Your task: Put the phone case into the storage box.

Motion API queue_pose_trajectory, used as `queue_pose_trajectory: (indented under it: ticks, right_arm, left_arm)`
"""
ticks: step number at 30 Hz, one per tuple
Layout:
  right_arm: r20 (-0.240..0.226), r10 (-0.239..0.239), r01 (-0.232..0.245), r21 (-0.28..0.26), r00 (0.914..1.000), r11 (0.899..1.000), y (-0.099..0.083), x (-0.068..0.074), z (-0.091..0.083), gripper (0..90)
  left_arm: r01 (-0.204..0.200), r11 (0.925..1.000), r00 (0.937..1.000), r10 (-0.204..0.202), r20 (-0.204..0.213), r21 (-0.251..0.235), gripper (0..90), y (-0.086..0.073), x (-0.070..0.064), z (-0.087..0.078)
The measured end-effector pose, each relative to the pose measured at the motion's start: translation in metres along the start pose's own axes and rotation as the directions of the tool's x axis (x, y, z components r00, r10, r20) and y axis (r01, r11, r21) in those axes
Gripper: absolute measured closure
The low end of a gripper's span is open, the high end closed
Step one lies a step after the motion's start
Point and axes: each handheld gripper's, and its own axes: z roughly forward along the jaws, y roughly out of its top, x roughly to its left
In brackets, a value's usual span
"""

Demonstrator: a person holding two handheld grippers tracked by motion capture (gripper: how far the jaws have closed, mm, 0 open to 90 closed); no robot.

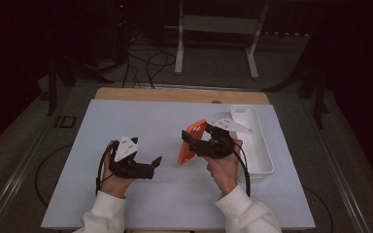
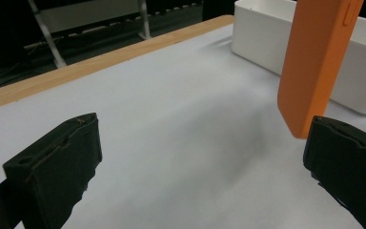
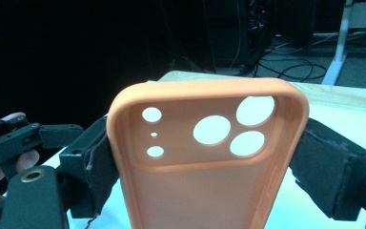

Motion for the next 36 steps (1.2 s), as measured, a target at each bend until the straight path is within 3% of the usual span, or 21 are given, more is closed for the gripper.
queue_pose_trajectory:
  ticks: [36]
  right_arm:
    - [0.031,-0.008,0.008,-0.005,0.9995,1.000,0.006,-0.007,0.004,16.3]
  left_arm:
    - [0.025,0.9992,0.9990,-0.026,-0.036,-0.033,0.0,-0.029,0.023,-0.024]
